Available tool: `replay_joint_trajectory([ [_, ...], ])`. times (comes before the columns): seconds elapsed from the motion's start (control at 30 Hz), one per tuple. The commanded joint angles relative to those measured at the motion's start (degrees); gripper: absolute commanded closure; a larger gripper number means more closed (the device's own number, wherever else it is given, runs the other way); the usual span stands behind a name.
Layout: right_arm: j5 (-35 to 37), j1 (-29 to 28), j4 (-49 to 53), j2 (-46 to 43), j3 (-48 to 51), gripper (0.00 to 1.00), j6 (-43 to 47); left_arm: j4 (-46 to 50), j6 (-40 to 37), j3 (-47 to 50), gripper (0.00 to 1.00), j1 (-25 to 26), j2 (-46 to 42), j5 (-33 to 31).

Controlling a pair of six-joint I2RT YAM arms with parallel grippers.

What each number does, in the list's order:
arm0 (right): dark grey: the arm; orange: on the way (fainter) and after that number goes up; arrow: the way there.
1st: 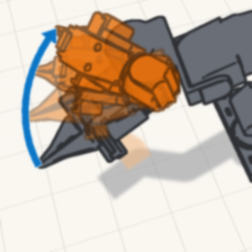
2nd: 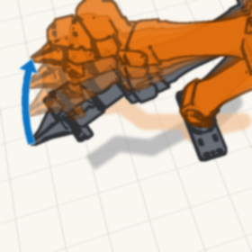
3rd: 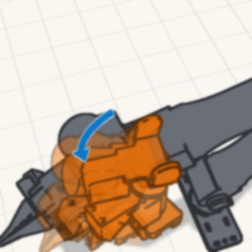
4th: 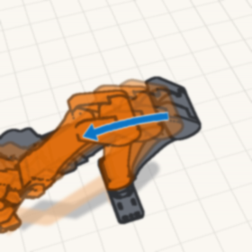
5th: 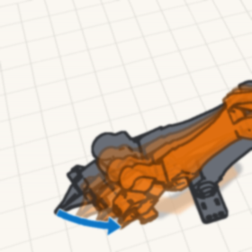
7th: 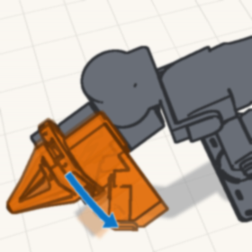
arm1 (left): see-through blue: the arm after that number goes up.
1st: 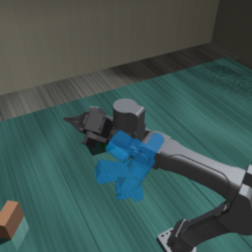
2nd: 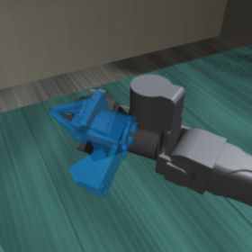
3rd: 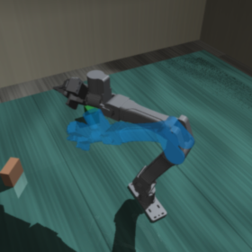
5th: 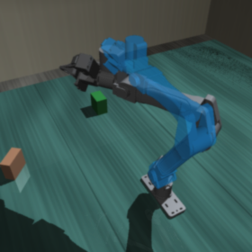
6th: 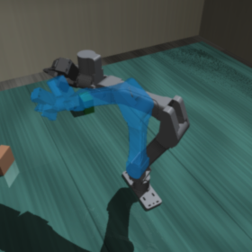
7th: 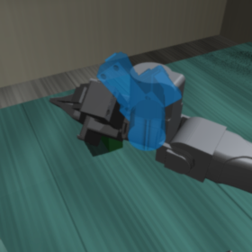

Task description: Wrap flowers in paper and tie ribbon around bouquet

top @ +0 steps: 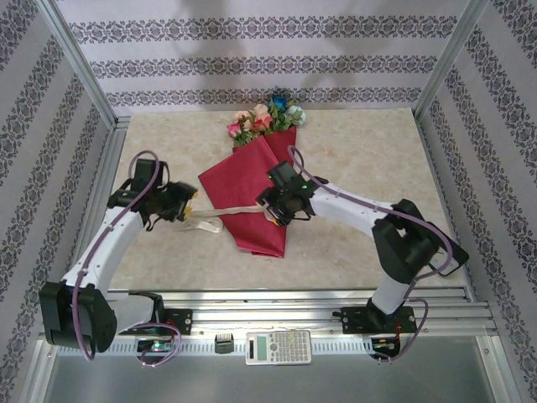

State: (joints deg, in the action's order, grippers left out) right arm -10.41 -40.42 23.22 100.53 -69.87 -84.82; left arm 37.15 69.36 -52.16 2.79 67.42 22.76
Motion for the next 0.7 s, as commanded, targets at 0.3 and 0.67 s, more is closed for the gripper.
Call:
replay_joint_trajectory([
  [0.3,4.02,-1.09,3.09,16.22,-13.97,0.47,-17.11,-8.51,3.60,13.84,0.72,-10.51,5.42,0.62],
  [0.67,5.49,-0.65,2.40,20.10,-15.93,1.00,-19.64,-14.04,11.51,14.55,0.66,-10.35,11.11,1.01],
])
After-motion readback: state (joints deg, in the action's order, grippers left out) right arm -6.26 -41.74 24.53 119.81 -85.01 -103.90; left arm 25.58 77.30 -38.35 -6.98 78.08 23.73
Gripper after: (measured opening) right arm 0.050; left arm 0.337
